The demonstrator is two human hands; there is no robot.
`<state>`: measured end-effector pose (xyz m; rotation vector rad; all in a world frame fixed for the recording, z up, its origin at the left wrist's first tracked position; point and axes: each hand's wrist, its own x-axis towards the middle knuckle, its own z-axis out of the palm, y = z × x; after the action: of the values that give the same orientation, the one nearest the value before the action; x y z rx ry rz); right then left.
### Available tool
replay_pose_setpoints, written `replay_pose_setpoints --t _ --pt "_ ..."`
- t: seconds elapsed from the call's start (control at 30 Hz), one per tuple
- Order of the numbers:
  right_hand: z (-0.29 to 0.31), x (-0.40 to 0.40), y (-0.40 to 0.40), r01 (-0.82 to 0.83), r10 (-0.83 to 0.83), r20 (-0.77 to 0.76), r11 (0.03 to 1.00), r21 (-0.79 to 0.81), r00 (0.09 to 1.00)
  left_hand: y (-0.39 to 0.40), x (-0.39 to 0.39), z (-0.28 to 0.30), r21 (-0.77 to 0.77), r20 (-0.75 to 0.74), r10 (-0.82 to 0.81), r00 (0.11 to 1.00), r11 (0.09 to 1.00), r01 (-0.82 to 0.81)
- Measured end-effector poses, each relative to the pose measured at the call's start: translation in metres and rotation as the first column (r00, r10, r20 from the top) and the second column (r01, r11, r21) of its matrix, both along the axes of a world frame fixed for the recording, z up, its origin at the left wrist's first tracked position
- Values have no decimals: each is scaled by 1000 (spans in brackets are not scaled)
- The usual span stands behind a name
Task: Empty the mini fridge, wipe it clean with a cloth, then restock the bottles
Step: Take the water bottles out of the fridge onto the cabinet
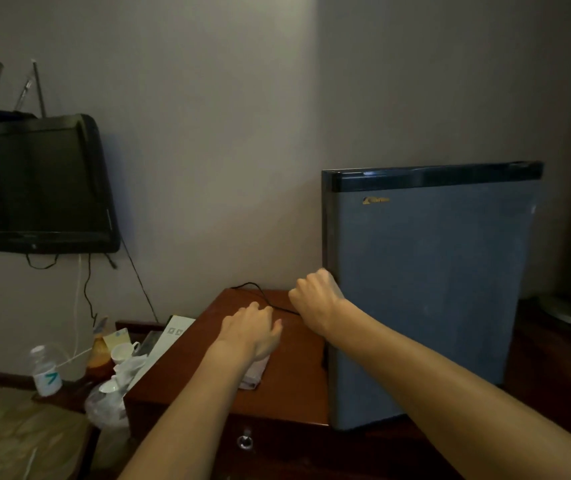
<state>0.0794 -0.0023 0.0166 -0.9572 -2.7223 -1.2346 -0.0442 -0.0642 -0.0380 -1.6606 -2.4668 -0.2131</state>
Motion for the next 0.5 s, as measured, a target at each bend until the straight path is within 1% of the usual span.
replay_pose_setpoints --t 0.07,0.2,0.27,0.4,0.5 --pt "6 11 -19 7 -8 -53 1000 -14 999 -10 10 8 20 -4 -17 1000 1000 17" --pt "15 38 -46 110 -119 -95 990 -91 988 -20 28 23 77 -14 -63 998 995 64" --pt "16 51 -56 141 -160 -141 981 -131 977 -19 39 28 103 -20 -84 996 991 86" --pt "9 82 -62 184 -244 -240 951 -249 940 -11 66 24 88 -25 -147 989 985 149" --pt "-2 119 -52 240 -344 -307 914 -329 887 -2 87 15 67 -4 -219 976 973 219"
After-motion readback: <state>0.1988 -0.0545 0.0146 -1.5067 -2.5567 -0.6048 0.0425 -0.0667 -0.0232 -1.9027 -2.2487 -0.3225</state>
